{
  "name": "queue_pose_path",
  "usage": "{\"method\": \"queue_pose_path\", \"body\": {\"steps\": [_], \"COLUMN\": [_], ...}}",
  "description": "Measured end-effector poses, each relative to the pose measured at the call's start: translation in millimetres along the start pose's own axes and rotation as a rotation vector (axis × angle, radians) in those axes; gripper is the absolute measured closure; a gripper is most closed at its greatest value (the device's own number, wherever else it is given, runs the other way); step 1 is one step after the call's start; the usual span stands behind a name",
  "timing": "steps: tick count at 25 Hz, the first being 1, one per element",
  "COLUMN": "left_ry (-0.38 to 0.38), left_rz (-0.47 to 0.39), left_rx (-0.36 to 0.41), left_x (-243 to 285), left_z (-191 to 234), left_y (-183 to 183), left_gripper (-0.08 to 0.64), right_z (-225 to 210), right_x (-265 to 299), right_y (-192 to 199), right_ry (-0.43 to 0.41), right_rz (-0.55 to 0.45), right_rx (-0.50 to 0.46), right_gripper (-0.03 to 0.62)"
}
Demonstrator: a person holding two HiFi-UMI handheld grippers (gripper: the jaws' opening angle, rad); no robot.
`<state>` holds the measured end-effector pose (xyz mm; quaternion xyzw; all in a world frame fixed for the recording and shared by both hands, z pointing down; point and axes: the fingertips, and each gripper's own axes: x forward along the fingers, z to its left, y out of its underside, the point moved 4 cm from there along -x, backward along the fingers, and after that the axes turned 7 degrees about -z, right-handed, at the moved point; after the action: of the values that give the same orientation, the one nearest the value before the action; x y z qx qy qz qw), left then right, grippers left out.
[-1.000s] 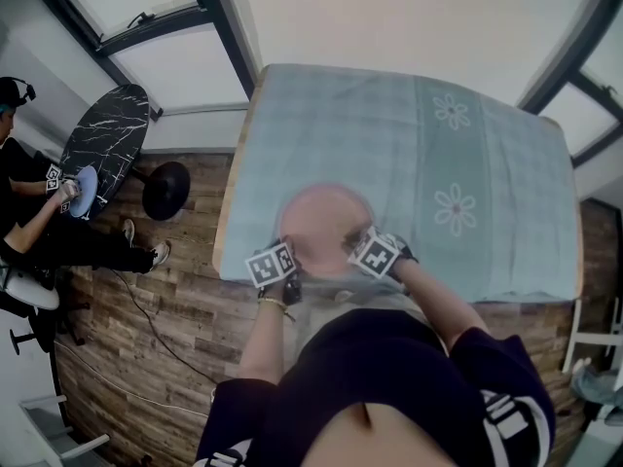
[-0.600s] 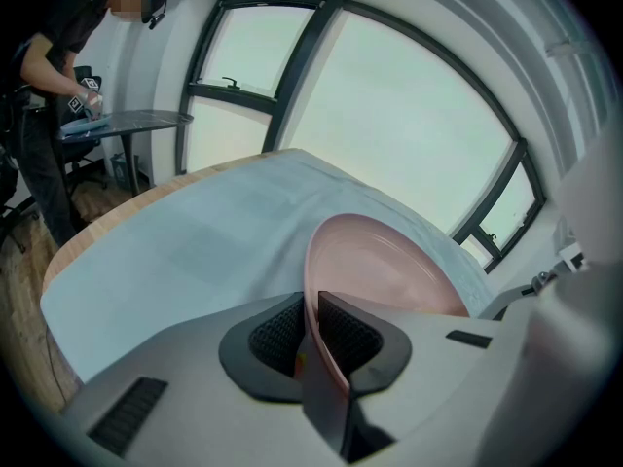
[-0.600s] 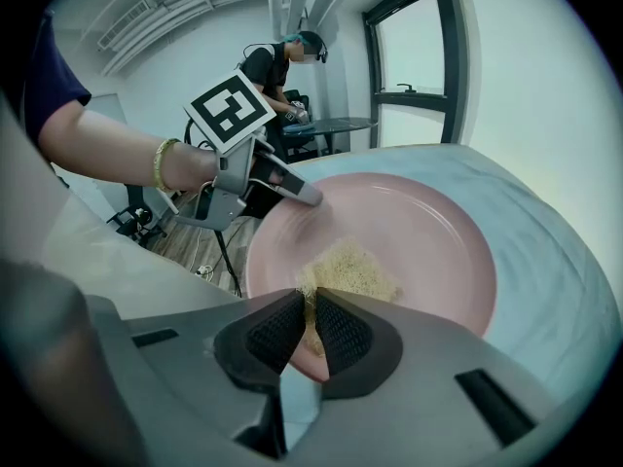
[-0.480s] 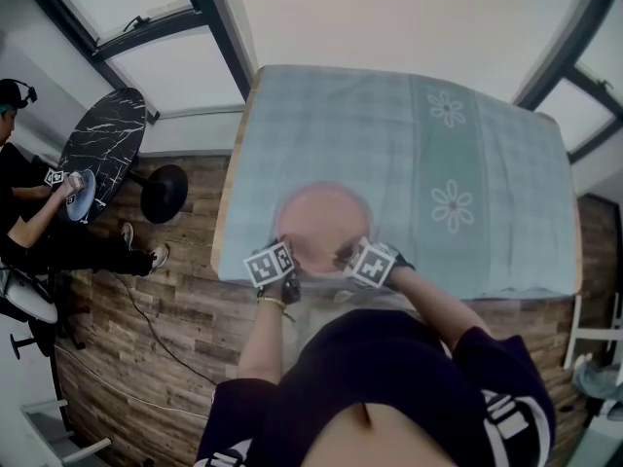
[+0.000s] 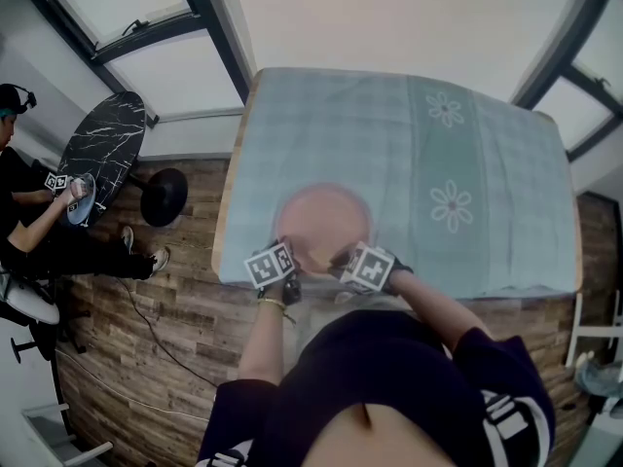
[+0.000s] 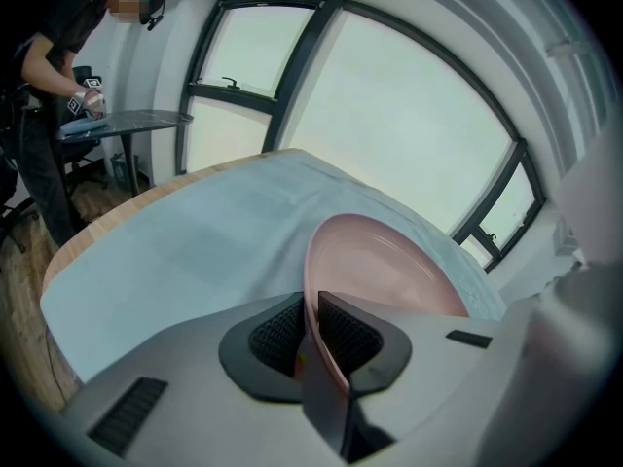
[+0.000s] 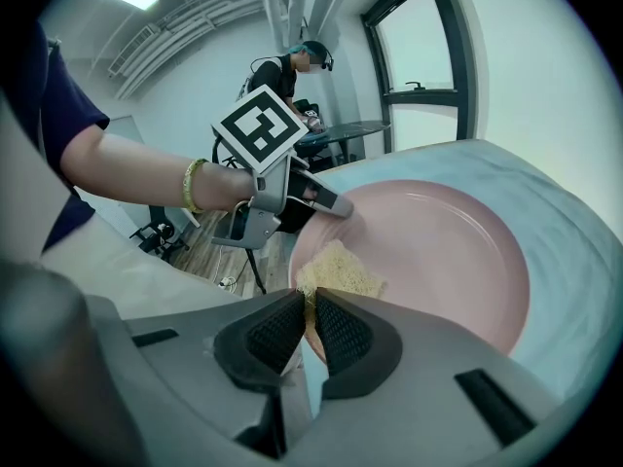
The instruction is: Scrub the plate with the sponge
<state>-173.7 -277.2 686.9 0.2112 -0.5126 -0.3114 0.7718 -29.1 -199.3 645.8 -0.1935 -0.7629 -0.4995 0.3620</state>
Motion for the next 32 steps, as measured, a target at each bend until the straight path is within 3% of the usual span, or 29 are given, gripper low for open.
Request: {"method": "queue_pose_path", "body": {"steps": [5, 9, 13, 15, 18, 23, 27, 32], "left_ry": [0.008, 0.014, 0.066, 0.058, 0.053, 0.11, 0.19, 0.254], "left_rz": [0.008, 0.003, -0.021, -0.063, -0.139, -0.221, -0.273, -0.286], "left_rx": [-0.009, -0.006, -0.021, -0.019, -0.002, 0.058, 0.116, 0.115], "left_x": [-0.6, -1.1, -7.7, -18.8, -42.5, -82.2, -118.2, -164.2], "left_z": [-0.4, -0.1, -1.6, -1.2, -4.9, -29.9, -54.6, -63.8], "left_y": [0.8, 0.6, 0.9, -2.5, -15.3, -24.7, -27.9, -11.6], "left_gripper": [0.509, 0.509, 0.499, 0.46, 0.436, 0.436, 0.436, 0.437], "right_z": [6.4, 3.1, 0.9, -0.6, -2.0, 3.0, 19.4, 60.4], "right_x": [-5.2, -13.2, -25.3, -32.1, -39.6, -55.4, -71.4, -81.2], "right_y": [-15.2, -25.4, -28.9, -29.8, -37.9, -46.6, -47.6, -47.1], "right_ry": [-0.031, 0.002, 0.062, 0.098, 0.149, 0.25, 0.316, 0.371], "right_rz": [-0.088, -0.149, -0.198, -0.224, -0.283, -0.411, -0.478, -0.535], "right_rx": [0.042, 0.092, 0.141, 0.178, 0.236, 0.322, 0.386, 0.401], "right_gripper": [0.555, 0.555, 0.555, 0.554, 0.555, 0.555, 0.555, 0.554]}}
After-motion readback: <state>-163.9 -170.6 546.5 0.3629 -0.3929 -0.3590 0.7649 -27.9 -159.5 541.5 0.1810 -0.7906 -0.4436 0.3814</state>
